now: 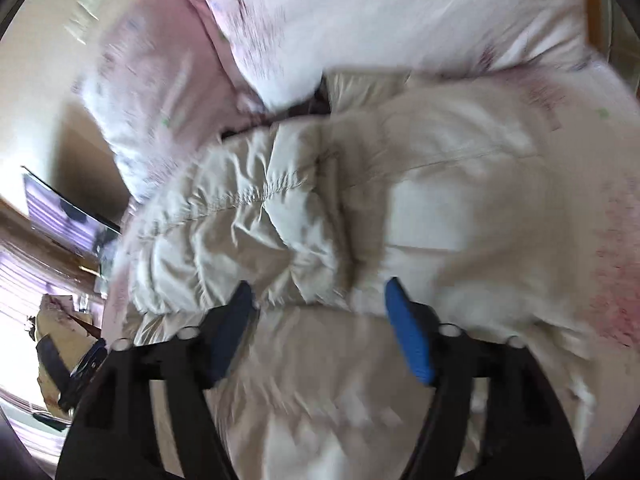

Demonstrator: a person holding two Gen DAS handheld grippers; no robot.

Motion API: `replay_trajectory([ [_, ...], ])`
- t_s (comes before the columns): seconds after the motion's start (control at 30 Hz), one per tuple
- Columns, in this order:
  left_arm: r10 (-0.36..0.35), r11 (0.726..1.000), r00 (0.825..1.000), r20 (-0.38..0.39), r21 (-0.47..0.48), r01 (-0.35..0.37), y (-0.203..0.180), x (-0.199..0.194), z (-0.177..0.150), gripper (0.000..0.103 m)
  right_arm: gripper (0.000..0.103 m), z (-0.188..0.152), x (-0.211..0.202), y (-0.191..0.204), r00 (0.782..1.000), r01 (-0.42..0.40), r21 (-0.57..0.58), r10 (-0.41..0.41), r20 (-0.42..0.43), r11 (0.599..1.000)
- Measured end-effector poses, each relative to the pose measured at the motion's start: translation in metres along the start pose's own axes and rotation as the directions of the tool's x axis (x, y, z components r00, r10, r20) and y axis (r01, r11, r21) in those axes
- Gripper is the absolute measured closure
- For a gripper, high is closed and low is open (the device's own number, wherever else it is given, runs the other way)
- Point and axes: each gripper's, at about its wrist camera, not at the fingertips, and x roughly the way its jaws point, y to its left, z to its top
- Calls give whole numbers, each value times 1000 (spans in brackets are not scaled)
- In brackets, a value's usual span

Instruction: Fold large clothes

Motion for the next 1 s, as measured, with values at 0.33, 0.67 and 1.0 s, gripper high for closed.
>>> replay_trajectory([
  [0.33, -201, 970, 978, -52, -148, 191, 34, -10, -34, 2, 12, -73, -89, -111, 996, 12, 160, -27, 89, 987],
  [0.67, -336, 932, 932, -139, -196, 306, 26, -12, -64, 4, 15, -142, -84, -173, 983, -171, 396, 184, 7, 902],
  [1.0, -414, 904, 887, -202, -205, 375, 4, -22, -89, 23, 30, -163, -84, -155, 953, -260, 343, 297, -58, 903],
])
